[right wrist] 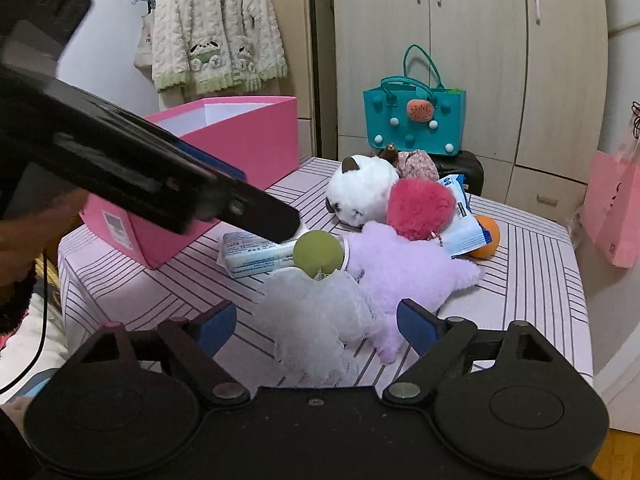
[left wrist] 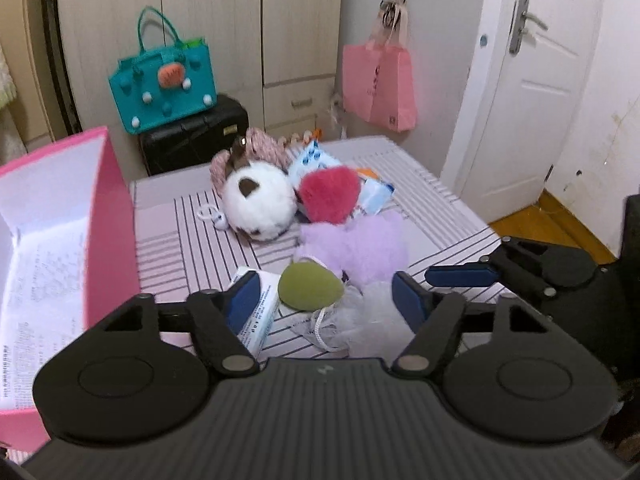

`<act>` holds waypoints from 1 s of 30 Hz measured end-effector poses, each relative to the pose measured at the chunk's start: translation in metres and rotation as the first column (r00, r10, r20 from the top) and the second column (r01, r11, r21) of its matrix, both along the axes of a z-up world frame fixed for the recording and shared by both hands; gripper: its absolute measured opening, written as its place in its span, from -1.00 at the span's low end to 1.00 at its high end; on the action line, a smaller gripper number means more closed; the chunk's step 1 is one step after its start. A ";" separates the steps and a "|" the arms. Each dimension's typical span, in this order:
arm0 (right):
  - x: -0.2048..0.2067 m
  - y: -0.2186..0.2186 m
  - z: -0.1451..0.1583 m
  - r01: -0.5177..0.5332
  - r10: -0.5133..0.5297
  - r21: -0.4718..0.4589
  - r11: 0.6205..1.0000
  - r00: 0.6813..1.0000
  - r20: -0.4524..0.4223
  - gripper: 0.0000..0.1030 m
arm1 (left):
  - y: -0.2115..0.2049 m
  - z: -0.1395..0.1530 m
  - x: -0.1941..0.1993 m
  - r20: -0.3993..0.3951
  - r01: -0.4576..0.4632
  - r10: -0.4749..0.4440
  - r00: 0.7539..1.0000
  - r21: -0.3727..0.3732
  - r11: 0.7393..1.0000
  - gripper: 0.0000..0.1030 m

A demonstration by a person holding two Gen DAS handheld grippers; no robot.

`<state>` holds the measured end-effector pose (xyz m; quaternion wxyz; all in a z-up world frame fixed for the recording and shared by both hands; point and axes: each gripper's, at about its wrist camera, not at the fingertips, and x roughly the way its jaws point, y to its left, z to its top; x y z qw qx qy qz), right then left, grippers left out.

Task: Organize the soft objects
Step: 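Grasp the green egg sponge with the left gripper while the right gripper grasps the white pouf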

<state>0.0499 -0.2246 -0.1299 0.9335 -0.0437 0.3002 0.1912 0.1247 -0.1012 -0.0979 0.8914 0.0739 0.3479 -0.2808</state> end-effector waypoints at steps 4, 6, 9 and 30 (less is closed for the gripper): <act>0.009 0.002 -0.008 0.003 -0.002 0.030 1.000 1.000 -0.015 0.53 | -0.010 -0.014 0.016 0.004 -0.005 0.005 1.000 0.035 0.999 0.09; 0.013 0.002 -0.011 -0.001 0.002 0.044 0.999 1.000 -0.016 0.45 | -0.013 -0.018 0.022 0.011 0.001 -0.001 1.000 0.043 0.999 0.03; 0.015 0.005 -0.014 -0.029 0.030 0.043 0.999 0.999 -0.017 0.23 | -0.016 -0.022 0.031 0.003 0.016 -0.016 1.000 0.047 0.999 -0.05; 0.016 -0.013 -0.025 0.035 -0.026 0.092 0.995 0.995 -0.101 -0.12 | -0.023 -0.047 0.041 -0.051 -0.001 0.006 0.999 0.082 0.997 -0.01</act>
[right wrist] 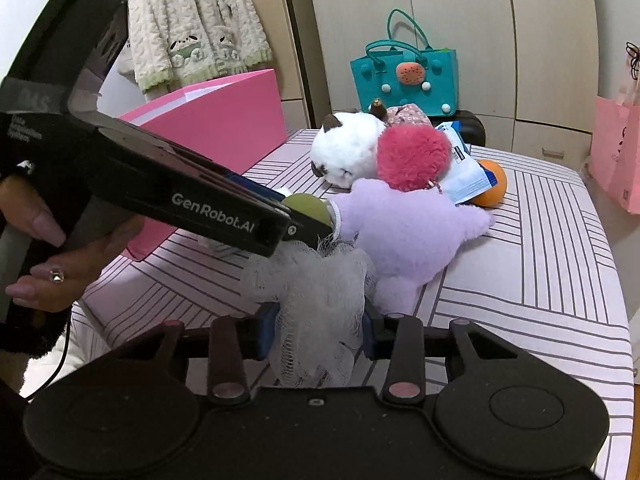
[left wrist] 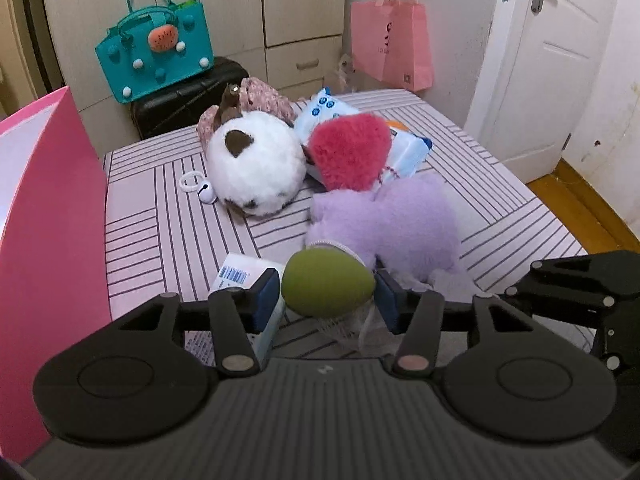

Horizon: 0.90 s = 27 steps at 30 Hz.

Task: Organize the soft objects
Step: 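Grasp the green egg sponge with the left gripper while the right gripper grasps the white pouf, then lift the green sponge and white pouf and carry both over the pink box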

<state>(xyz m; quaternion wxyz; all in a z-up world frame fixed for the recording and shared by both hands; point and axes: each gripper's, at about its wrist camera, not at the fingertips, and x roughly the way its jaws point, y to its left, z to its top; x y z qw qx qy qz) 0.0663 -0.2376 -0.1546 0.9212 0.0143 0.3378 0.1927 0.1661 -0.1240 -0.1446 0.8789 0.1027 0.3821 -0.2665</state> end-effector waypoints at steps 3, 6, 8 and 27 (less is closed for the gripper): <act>0.000 0.000 0.000 -0.001 0.001 0.002 1.000 1.000 0.001 -0.12 | -0.001 0.000 -0.001 0.011 -0.001 0.001 1.000 0.003 1.000 -0.06; 0.000 0.001 0.000 -0.002 0.002 -0.001 1.000 1.000 0.003 -0.12 | -0.002 0.000 -0.004 0.030 0.006 -0.006 1.000 0.006 1.000 -0.15; -0.001 0.001 0.000 0.000 0.000 -0.005 1.000 1.000 0.001 -0.12 | 0.000 0.001 -0.005 0.031 0.005 -0.005 1.000 0.001 1.000 -0.16; -0.004 0.017 0.037 -0.054 0.045 -0.066 0.996 0.991 -0.124 -0.22 | 0.046 0.045 -0.044 -0.074 0.020 -0.022 0.997 -0.027 0.999 -0.16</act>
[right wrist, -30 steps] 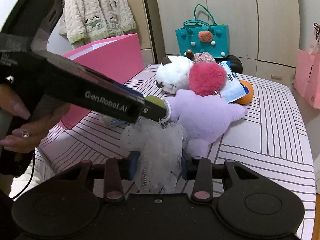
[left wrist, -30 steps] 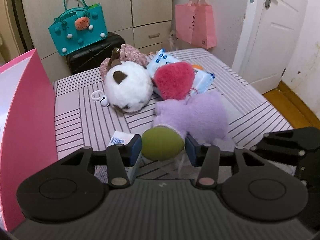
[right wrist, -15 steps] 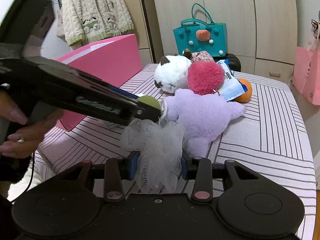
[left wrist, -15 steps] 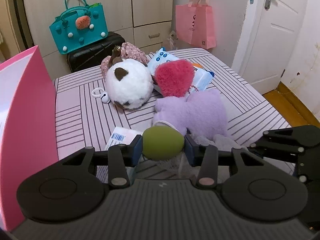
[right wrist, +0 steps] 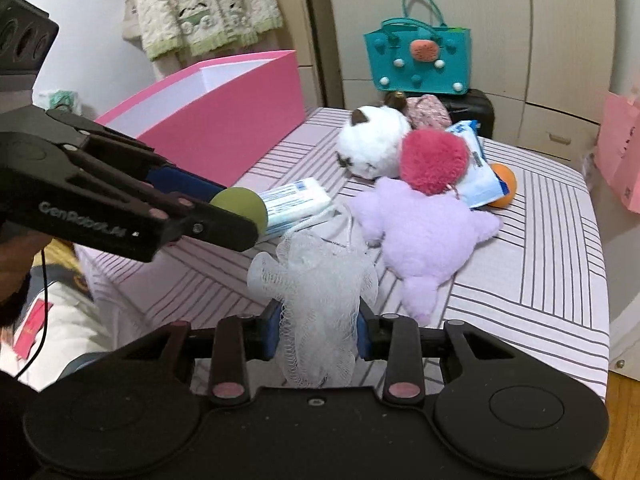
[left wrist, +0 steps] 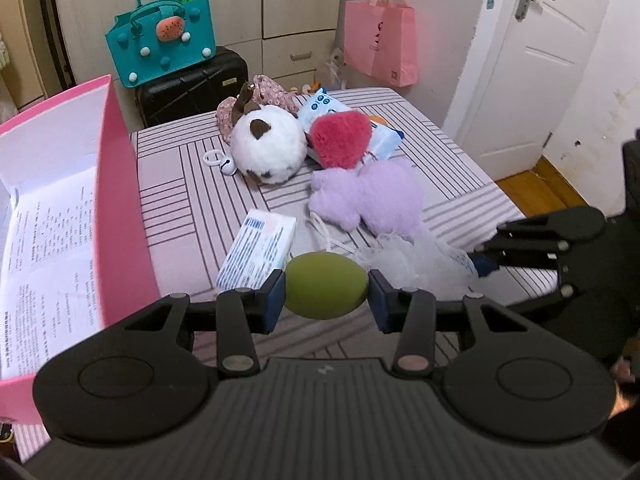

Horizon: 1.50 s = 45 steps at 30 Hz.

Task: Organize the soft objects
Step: 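Lift the green sponge and white pouf and carry both over the pink box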

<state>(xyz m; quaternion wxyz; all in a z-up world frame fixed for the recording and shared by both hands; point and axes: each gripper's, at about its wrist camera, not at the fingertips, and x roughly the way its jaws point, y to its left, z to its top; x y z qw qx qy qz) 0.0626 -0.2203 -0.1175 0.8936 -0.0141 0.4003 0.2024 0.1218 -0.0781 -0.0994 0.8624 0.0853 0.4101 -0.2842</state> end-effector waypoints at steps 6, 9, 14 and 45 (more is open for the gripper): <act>-0.005 0.000 0.018 -0.032 0.036 0.055 0.998 0.998 -0.060 -0.22 | 0.015 0.013 -0.014 -0.036 0.038 -0.037 0.999 0.033 0.999 -0.16; -0.008 0.001 0.031 -0.055 0.060 0.075 0.996 0.995 -0.073 -0.22 | 0.025 0.019 -0.020 -0.076 0.052 -0.050 0.996 0.030 0.998 -0.16; -0.012 0.011 0.051 -0.103 0.110 0.078 0.992 0.990 -0.092 -0.22 | 0.038 0.022 -0.026 -0.121 0.059 -0.054 0.991 0.042 0.997 -0.16; 0.069 0.140 0.181 -0.409 0.415 -0.072 0.910 0.887 0.203 -0.22 | 0.176 0.095 0.045 0.105 -0.305 0.310 0.945 -0.068 0.950 -0.16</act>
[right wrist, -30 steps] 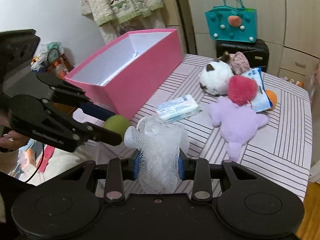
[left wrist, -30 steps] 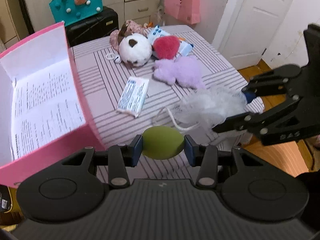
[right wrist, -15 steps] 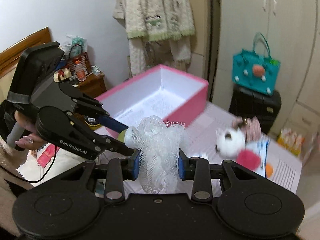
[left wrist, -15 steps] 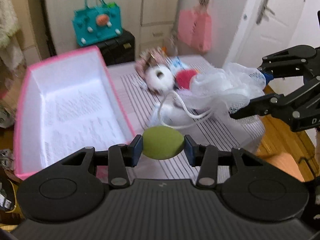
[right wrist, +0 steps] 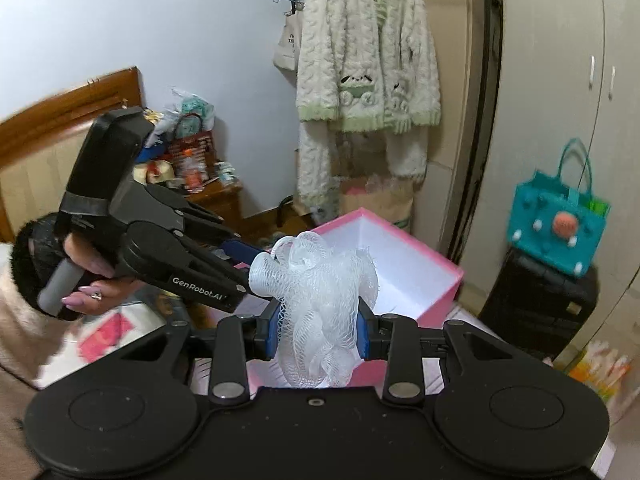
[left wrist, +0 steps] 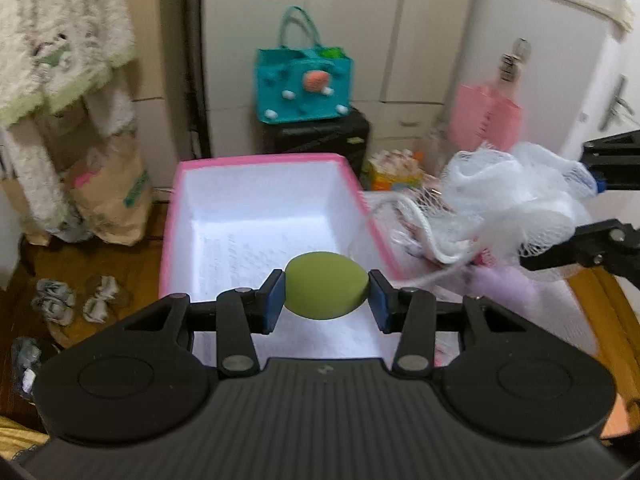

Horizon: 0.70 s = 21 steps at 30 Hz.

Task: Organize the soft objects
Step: 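Lift the green sponge and white pouf and carry both over the pink box, then open the left gripper dropping the sponge while the right gripper releases the pouf into the box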

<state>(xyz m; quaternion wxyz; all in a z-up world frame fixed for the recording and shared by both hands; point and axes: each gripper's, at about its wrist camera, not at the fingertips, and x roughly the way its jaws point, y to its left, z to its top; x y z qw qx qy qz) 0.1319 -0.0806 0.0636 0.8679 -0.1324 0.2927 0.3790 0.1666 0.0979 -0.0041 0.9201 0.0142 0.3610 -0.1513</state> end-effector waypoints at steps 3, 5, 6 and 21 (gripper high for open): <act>0.022 0.026 -0.019 -0.015 0.019 -0.110 0.994 0.999 0.034 -0.22 | 0.002 -0.019 0.027 -0.011 -0.052 0.053 0.999 0.103 0.993 -0.16; 0.042 0.042 -0.038 -0.042 0.043 -0.166 0.985 0.999 0.002 -0.22 | 0.005 -0.031 0.045 -0.070 -0.017 0.024 0.997 0.095 0.995 -0.16; 0.050 0.047 -0.047 -0.052 0.051 -0.186 0.981 0.999 -0.013 -0.22 | 0.004 -0.036 0.052 -0.085 -0.002 0.010 0.996 0.099 0.995 -0.16; 0.126 0.100 -0.139 -0.299 0.225 -0.391 0.870 0.948 -0.226 -0.20 | -0.017 -0.069 0.107 -0.136 0.208 -0.177 0.975 0.272 0.939 -0.15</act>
